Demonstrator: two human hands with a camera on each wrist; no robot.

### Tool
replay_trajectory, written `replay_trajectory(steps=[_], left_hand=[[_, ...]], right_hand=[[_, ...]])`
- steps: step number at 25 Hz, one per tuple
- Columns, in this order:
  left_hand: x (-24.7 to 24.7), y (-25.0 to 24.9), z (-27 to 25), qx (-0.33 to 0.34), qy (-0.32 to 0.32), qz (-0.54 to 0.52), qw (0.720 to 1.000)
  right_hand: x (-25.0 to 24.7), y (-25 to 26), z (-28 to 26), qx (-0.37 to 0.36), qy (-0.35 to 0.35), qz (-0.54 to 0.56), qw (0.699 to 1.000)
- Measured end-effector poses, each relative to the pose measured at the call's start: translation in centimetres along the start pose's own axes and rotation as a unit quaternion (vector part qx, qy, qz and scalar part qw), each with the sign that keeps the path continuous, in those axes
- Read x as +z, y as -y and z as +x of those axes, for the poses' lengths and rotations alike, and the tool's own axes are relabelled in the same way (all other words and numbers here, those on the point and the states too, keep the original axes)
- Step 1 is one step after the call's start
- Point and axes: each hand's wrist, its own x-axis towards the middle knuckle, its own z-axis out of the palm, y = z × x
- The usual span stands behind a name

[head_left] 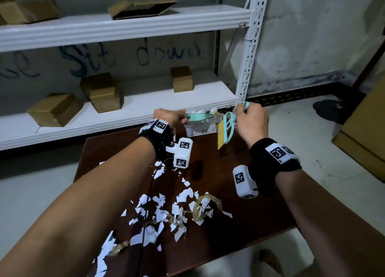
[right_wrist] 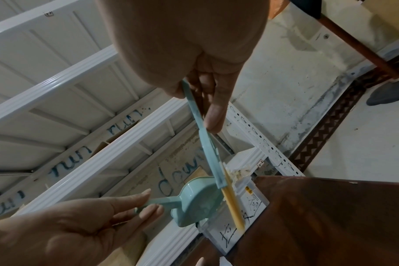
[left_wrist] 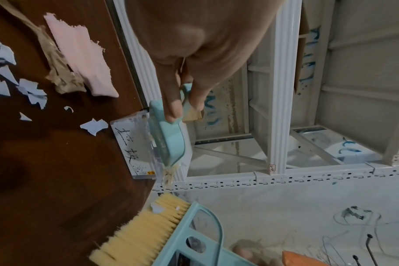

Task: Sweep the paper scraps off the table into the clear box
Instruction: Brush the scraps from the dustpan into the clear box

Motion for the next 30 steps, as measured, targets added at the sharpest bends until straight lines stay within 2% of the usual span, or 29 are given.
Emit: replay_trajectory(steps=[6,12,17,23,27,30], left_hand=[[-0.3,-0.9,-1.1,0.017,-0.002,-0.032,0.999],[-1.2,-1.3,-1.6,0.043,0.005,-0.084,0.996],[-2.1,-1.6,-3.0,0.062,0.014,-0.142,0.988],[-5.0,-1.9,-4.8,0.044,0.037,-0.152,0.987],[-6.3,-0.9,-6.0,0.034,0.046,-0.160,0.985],[-7.4,-0.3,-7.0,0.025,0.048,-0.161,0.985]], right_hand=[[-0.5,-1.6,2.1,0.036,-0.045,0.010,0.998],[-0.2,-2.4,2.2,0.025,-0.072,-0.011,0.997],[1.7,-2.6,1.9,0.063,-0.075,0.106,0.990],[4.1,-3.6,2.3,0.095,-0.069,0.283,0.952],[5.6,-4.0,2.5,0.152,-0.074,0.324,0.931],[6.2,-4.5,3.2,0.188,-0.071,0.299,0.933]])
